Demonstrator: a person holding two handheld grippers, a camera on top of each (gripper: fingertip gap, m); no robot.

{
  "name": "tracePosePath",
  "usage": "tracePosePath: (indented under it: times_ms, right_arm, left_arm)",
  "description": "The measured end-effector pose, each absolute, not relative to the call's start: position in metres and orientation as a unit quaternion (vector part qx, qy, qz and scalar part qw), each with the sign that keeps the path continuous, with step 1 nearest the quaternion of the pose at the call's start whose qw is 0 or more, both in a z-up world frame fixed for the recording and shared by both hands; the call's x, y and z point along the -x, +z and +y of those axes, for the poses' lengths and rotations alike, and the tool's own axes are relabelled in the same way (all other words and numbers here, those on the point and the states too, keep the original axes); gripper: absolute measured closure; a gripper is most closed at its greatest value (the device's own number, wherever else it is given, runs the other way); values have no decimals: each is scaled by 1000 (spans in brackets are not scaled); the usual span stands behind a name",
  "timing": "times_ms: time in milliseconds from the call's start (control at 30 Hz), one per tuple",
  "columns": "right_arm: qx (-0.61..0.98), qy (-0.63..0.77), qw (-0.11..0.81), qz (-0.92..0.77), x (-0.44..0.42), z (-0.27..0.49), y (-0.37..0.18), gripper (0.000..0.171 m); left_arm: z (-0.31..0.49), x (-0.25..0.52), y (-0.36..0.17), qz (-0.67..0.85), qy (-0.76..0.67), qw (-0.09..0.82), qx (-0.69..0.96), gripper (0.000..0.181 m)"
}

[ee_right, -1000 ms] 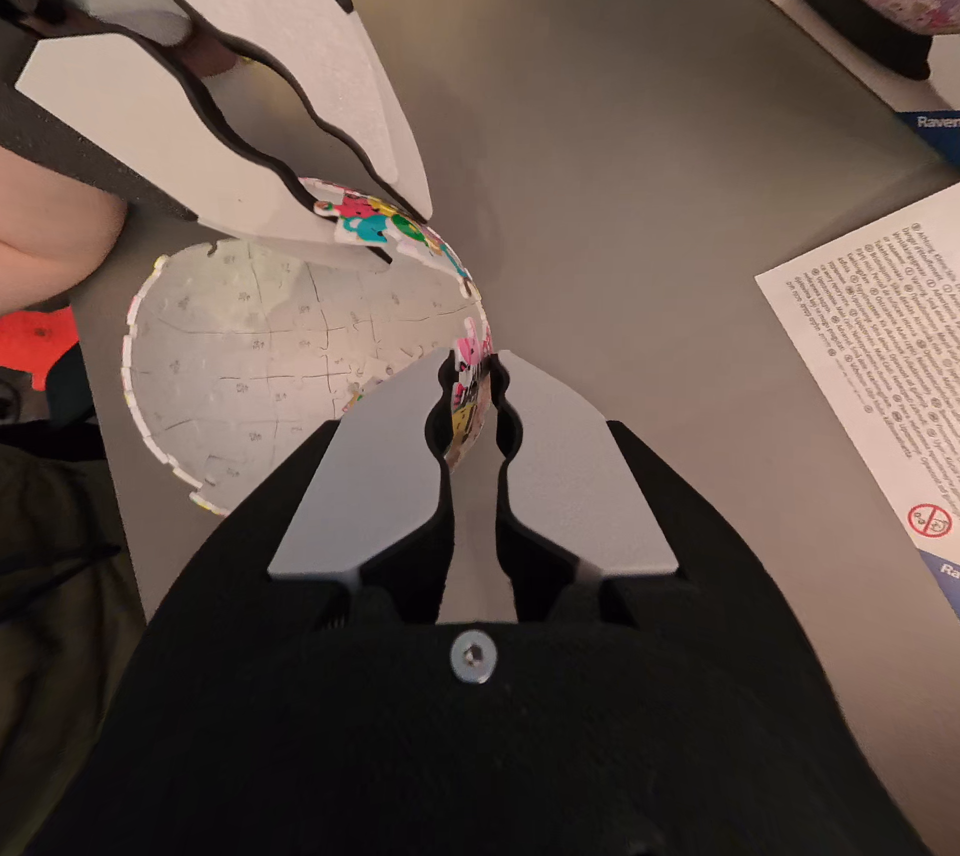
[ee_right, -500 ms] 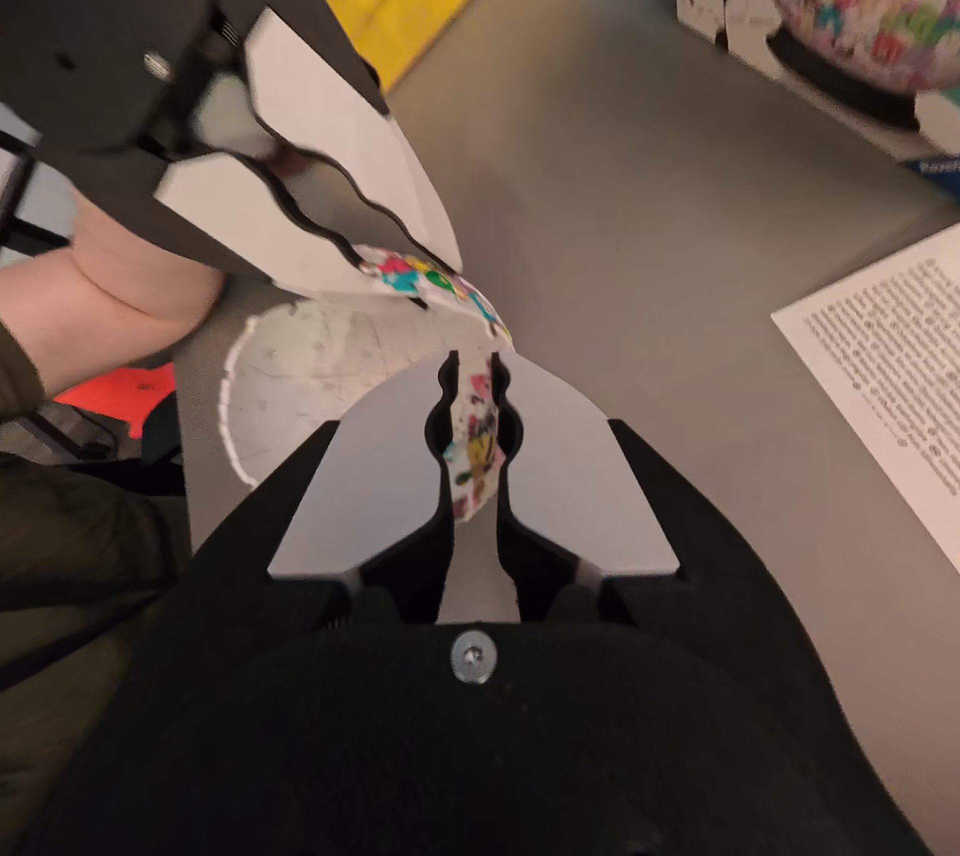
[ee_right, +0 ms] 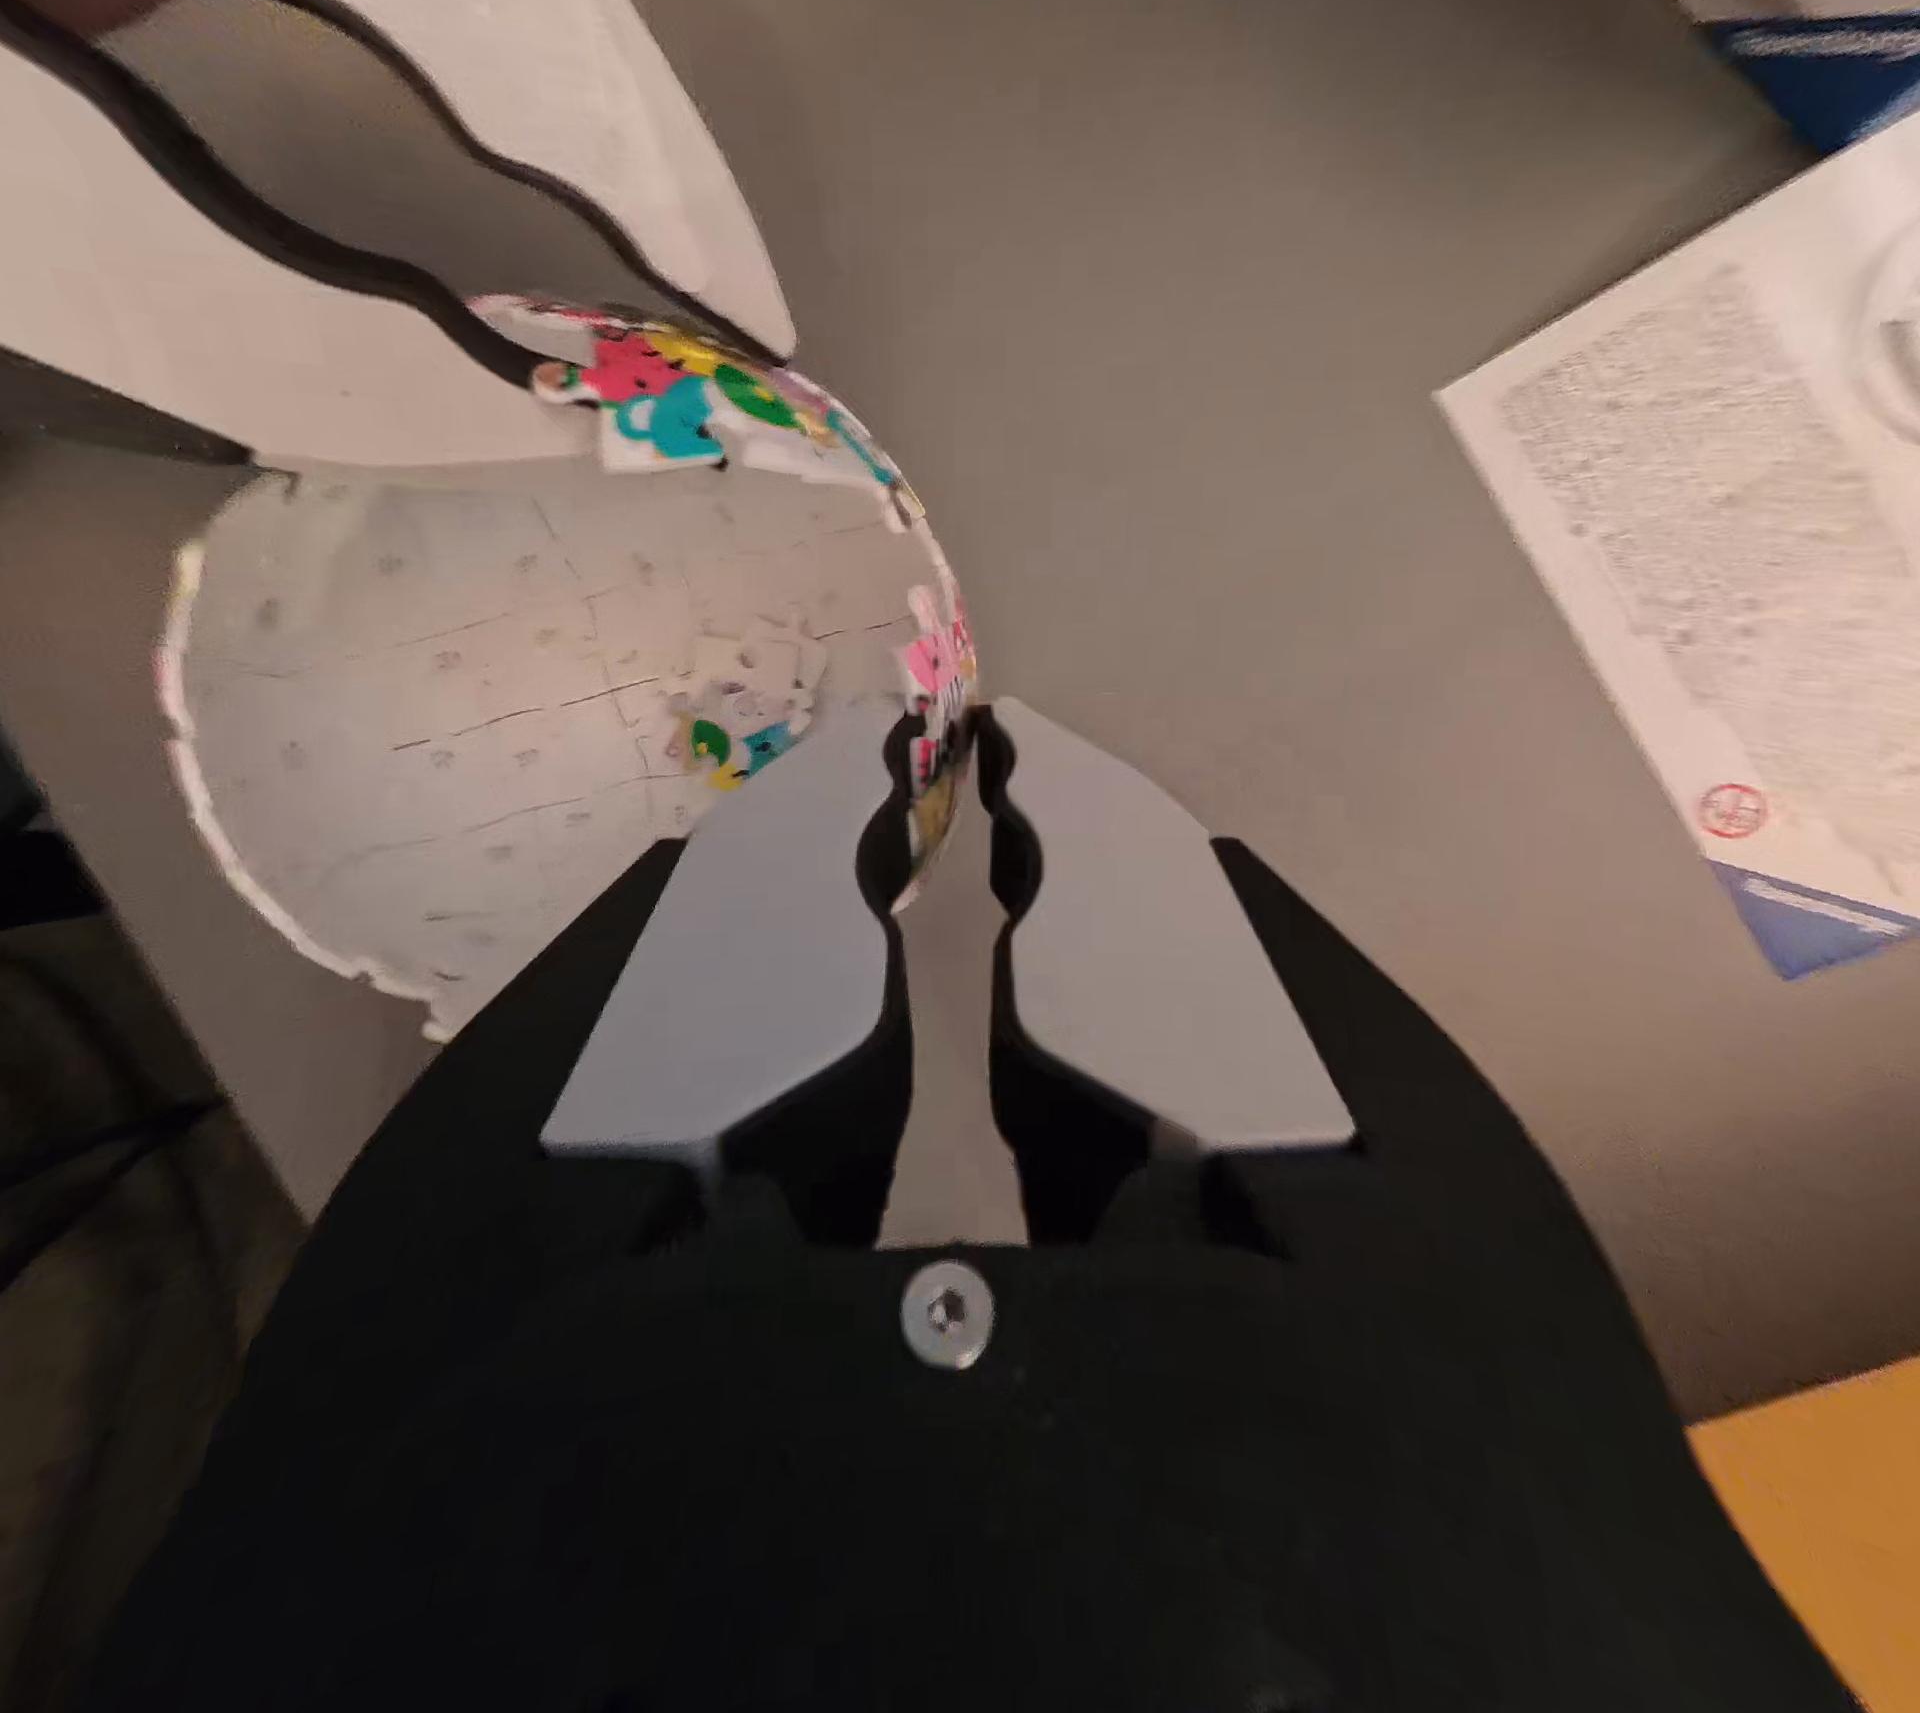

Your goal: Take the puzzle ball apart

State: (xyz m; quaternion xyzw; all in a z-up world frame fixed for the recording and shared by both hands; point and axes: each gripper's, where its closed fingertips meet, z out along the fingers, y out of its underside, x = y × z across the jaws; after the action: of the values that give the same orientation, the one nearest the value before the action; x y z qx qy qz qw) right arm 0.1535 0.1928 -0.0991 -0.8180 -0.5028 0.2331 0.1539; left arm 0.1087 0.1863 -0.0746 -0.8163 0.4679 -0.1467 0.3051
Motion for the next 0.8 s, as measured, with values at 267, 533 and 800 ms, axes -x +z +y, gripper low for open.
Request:
tracePosePath:
  times_ms: [267,533,800]
  right_arm:
    - [831,307,100,-453,-158,192,-103,160]
    - [830,372,61,-411,-157,196,-107,158]
    - [842,329,94,-416,-161,201,-104,157]
  left_arm:
    - [184,-112,-75,489,-120,312,806,168]
    - [191,-114,-60,443,-164,337,815,156]
    - [168,-118,-6,423,-205,403,786,136]
